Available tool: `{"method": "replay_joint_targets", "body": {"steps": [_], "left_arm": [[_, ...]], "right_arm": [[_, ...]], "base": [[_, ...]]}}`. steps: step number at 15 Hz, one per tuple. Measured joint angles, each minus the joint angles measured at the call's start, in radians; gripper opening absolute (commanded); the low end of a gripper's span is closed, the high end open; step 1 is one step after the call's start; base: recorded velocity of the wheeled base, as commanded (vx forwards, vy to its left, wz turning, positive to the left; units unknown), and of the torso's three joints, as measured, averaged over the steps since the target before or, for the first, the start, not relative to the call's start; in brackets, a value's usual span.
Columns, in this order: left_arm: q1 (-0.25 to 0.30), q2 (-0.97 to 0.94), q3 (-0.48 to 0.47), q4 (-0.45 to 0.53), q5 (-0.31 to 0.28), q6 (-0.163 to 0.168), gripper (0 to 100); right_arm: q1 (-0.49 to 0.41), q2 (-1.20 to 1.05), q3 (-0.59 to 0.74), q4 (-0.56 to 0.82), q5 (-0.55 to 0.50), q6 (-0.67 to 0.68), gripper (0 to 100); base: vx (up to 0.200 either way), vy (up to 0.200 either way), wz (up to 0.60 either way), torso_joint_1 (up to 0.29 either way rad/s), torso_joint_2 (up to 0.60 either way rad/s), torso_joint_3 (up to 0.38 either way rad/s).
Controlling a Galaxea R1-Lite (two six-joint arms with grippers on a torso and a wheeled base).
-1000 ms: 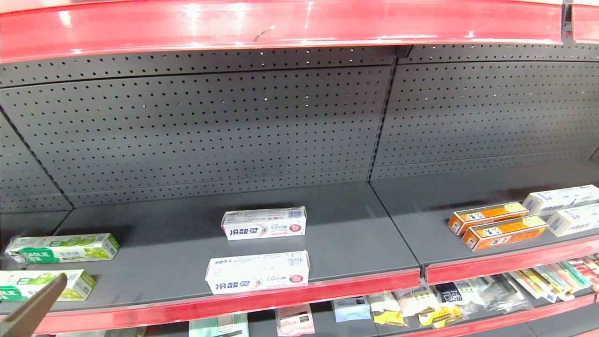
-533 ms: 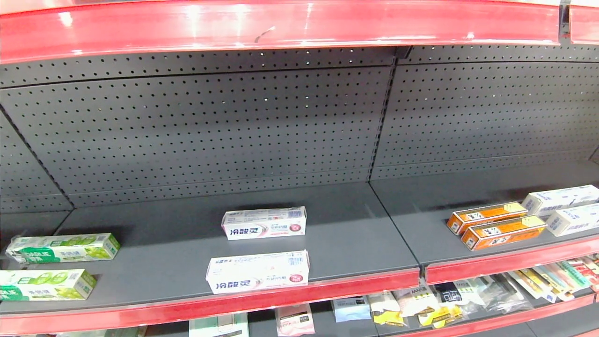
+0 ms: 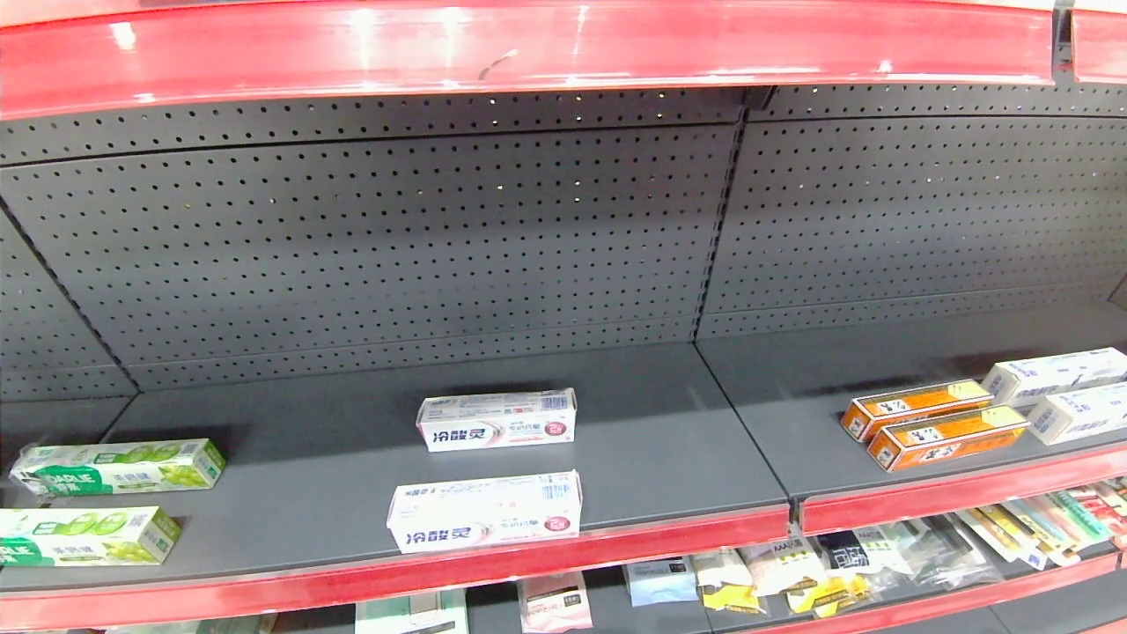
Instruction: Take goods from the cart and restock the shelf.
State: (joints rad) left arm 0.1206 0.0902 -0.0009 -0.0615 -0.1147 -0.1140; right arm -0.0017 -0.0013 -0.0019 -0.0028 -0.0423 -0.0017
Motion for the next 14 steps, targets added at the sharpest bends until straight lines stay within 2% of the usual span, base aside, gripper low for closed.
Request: {"method": "replay_joint_targets", "body": {"steps": [1, 2, 6, 10, 14], "left_arm": [[0.000, 0.000, 0.000, -0.002, -0.005, 0.005, 100], [0.000, -0.001, 0.000, -0.001, -0.020, 0.029, 100], [0.000, -0.001, 0.001, 0.000, -0.020, 0.034, 100], [0.000, -0.001, 0.001, 0.000, 0.005, 0.033, 100], [0.000, -0.001, 0.001, 0.001, 0.006, 0.034, 100]], "right_arm": [[0.000, 0.000, 0.000, 0.000, 0.000, -0.001, 100], [0.000, 0.000, 0.000, 0.000, 0.000, -0.001, 100], [0.000, 0.000, 0.000, 0.000, -0.002, 0.000, 100], [0.000, 0.000, 0.000, 0.000, -0.002, -0.002, 100], [0.000, 0.000, 0.000, 0.000, -0.002, -0.003, 100]], "base": [[0.000, 0.000, 0.00, 0.000, 0.00, 0.000], [0.000, 0.000, 0.00, 0.000, 0.00, 0.000], [0.000, 0.000, 0.00, 0.000, 0.00, 0.000], [0.000, 0.000, 0.60, 0.005, 0.00, 0.001], [0.000, 0.000, 0.60, 0.007, 0.00, 0.001]]}}
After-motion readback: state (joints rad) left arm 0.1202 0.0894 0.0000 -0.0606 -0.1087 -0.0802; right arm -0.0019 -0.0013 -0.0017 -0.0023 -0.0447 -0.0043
